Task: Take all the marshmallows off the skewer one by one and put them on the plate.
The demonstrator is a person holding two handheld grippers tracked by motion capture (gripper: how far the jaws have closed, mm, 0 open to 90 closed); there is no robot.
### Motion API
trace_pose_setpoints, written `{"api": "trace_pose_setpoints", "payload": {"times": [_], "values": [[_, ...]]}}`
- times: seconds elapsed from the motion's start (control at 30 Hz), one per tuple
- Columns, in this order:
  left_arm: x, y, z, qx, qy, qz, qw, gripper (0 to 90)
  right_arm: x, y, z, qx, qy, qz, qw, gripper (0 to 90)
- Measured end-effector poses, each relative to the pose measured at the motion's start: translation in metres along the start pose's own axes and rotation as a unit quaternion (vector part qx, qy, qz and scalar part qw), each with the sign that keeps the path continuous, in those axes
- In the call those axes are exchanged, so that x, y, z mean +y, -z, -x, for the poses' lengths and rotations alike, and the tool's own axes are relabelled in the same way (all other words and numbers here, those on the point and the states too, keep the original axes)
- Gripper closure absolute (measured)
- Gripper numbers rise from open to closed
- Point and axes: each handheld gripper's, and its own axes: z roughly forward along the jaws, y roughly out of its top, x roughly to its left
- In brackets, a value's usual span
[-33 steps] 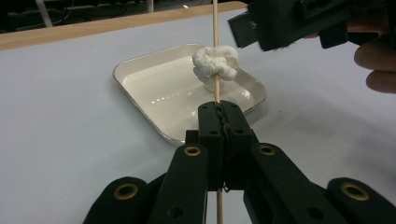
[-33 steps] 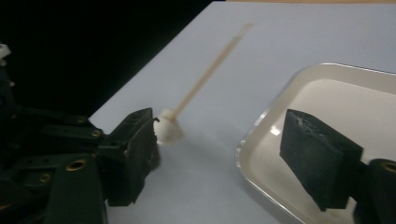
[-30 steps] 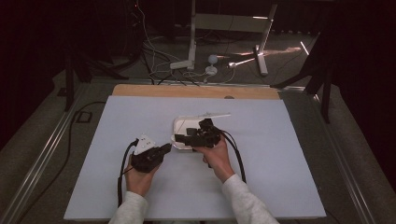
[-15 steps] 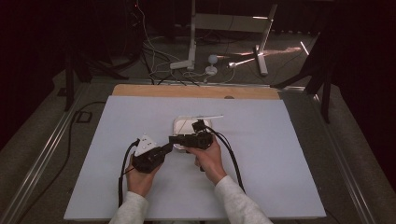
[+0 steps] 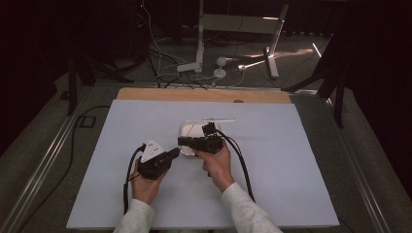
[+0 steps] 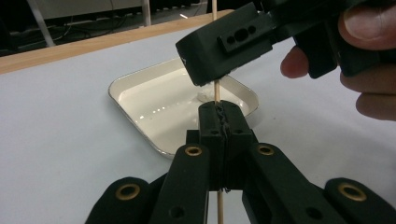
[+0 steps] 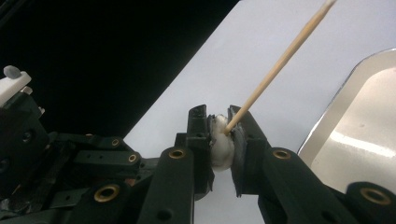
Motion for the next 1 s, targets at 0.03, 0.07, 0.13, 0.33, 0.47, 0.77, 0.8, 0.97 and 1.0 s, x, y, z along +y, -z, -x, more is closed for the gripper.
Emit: {"api": "trace_pose_setpoints", "payload": {"times": [0.03,0.07,0.13,0.33,0.47,0.77,0.8,0.97,1.0], "values": [[0.0,0.0,0.0,0.001,-0.001,-0.001,1.0,90.0,0.001,0.0,0.0,-0.001,-0.001,0.001,1.0,80.2],[0.0,0.0,0.0,0.004,-0.008,-0.009,0.9999,90.0,0.002,0.001,0.0,-0.002,-0.003,0.003,1.0,80.4],[-0.005,0.001,0.0,0.004,-0.019,-0.018,0.9996,90.0,0.007,0.009,0.003,-0.024,-0.016,0.033,0.9991,81.1],[0.0,-0.001,0.006,-0.007,-0.03,-0.006,0.9995,90.0,0.025,0.031,0.012,-0.033,-0.018,0.043,0.9984,81.1],[0.0,0.001,0.005,0.001,-0.038,-0.008,0.9992,90.0,0.027,0.03,0.015,-0.025,-0.023,0.048,0.9983,81.4],[-0.015,0.005,-0.009,0.033,-0.024,-0.047,0.9981,90.0,0.05,0.068,0.03,-0.054,-0.05,0.113,0.9909,82.4],[-0.012,0.006,-0.011,0.031,-0.01,-0.033,0.9989,90.0,0.055,0.073,0.029,-0.067,-0.033,0.099,0.9923,82.3],[-0.005,0.001,-0.005,0.029,-0.018,-0.026,0.9991,90.0,0.054,0.071,0.025,-0.092,0.016,0.068,0.9933,81.7],[-0.006,0.001,-0.005,0.026,-0.015,-0.023,0.9993,90.0,0.053,0.067,0.026,-0.087,0.015,0.064,0.994,81.5]]}}
